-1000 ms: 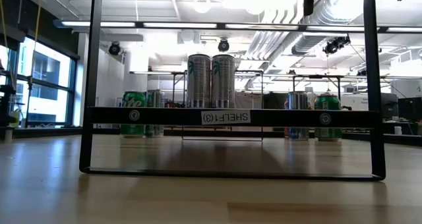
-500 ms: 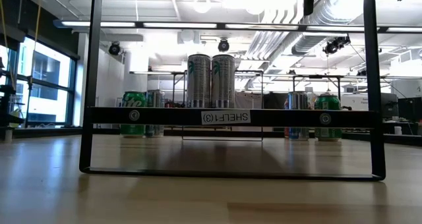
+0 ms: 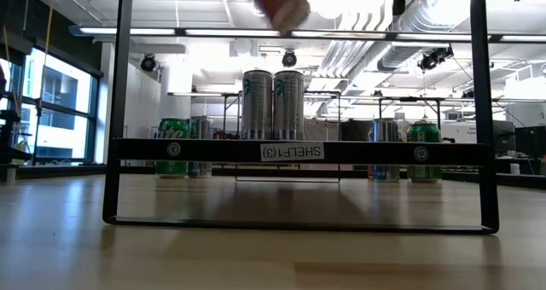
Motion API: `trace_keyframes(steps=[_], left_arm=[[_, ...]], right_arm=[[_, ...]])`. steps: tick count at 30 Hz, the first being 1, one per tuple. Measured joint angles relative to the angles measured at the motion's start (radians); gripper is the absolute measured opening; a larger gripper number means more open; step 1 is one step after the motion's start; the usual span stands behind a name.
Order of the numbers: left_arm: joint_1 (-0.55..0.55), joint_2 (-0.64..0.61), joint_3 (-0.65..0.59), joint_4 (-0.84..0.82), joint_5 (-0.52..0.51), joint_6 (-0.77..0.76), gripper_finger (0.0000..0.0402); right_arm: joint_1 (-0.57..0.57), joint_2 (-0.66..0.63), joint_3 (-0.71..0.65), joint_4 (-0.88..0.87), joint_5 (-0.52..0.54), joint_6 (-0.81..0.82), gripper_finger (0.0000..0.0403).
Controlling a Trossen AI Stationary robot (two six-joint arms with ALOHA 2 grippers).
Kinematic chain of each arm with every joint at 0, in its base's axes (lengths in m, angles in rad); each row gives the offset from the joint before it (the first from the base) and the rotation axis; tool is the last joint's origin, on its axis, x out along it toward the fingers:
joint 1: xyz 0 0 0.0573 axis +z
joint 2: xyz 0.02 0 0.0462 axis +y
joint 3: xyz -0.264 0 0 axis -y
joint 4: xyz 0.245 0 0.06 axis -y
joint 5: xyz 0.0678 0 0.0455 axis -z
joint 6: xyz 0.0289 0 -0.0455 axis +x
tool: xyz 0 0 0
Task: Place canned beverage on shelf
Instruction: Put the left red soda can on the shelf
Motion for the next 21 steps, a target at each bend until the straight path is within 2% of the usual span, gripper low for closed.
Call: trace_keyframes(steps=[6,11,21], left_arm=[[-0.024,0.13,0.0,-0.147,-0.081,0.087,0.0234],[-0.048,0.211,0.0,-0.15,-0.081,0.117,0.0234],[-0.112,0.32,0.0,-0.159,-0.188,0.16,0.0234]], right_arm=[[0.0,0.0,0.0,-0.026,0.009,0.0,0.0],[0.0,0.0,0.0,-0.041,0.032,0.0,0.0],[0.0,0.0,0.0,-0.058,0.051,-0.001,0.0]])
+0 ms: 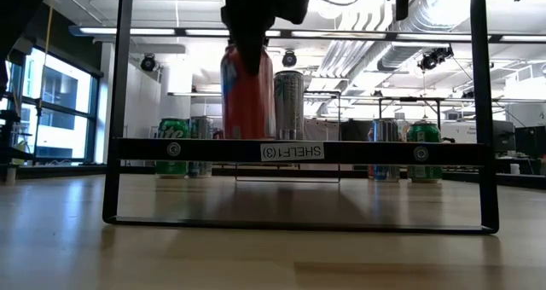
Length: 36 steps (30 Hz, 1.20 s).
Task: Place canned beverage on shelf
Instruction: Put the left red soda can on the shelf
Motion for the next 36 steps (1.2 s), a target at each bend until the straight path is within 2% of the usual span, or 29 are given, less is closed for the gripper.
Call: trace_keyframes(steps=[24,36], left_arm=[[-0.042,0.016,0.0,0.026,-0.011,0.003,0.0265],[-0.041,0.015,0.0,0.027,0.012,0.088,0.0266]], right_arm=[[0.0,0.0,0.0,-0.01,0.001,-0.026,0.0],[0.0,0.0,0.0,-0.01,0.001,-0.026,0.0]])
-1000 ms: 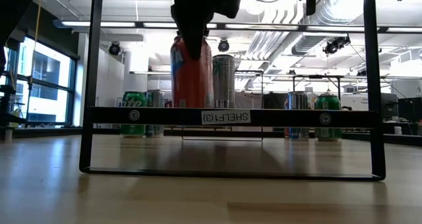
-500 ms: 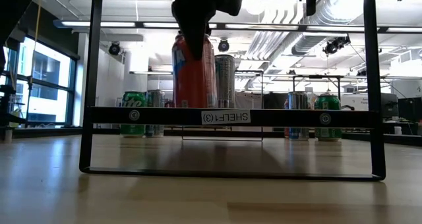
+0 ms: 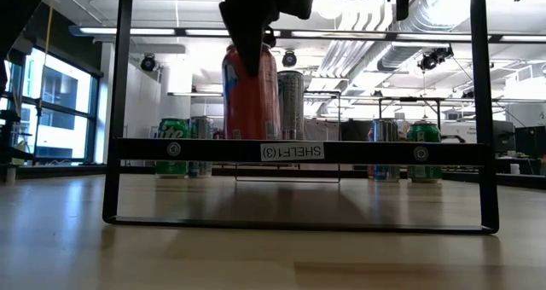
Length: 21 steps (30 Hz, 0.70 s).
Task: Place canned beverage on shelf
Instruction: Put the left red soda can on the shelf
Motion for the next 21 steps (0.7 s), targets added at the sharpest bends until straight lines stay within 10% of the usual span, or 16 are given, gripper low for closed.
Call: trace_keyframes(steps=[21], left_arm=[[0.01,-0.003,0.002,0.0,0.01,0.0,0.0332]], right_arm=[[0.0,0.0,0.0,-0.001,0.0,0.005,0.0]])
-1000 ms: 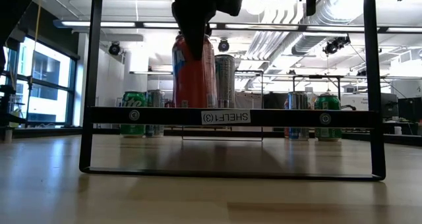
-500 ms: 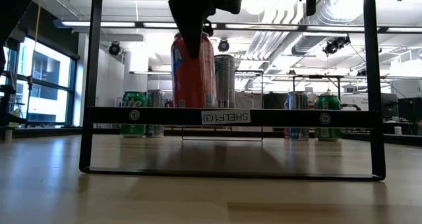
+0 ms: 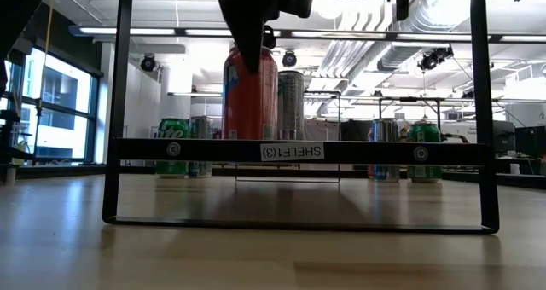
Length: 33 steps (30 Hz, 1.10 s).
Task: Place canned beverage on shelf
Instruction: Put the left red soda can on the shelf
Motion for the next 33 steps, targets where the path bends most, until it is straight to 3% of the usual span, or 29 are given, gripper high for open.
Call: trace_keyframes(steps=[6,13,20,27,33], left_arm=[[0.016,0.0,0.066,-0.039,0.027,0.009,0.0334],[0.032,-0.022,0.23,-0.094,0.026,0.051,0.0334],[0.025,-0.151,0.273,-0.069,0.022,0.112,0.0334],[0.02,-0.326,0.152,0.064,0.019,0.083,0.0334],[0.015,-0.555,-0.149,0.386,0.017,0.007,0.0333]], right_arm=[[0.0,0.0,0.0,-0.004,0.0,0.003,0.0],[0.0,0.0,0.0,-0.007,0.0,0.004,0.0],[0.0,0.001,0.0,-0.03,0.0,0.003,0.0],[0.0,0.001,0.0,-0.05,0.0,0.023,0.0],[0.0,0.001,0.0,-0.058,0.0,0.023,0.0]])
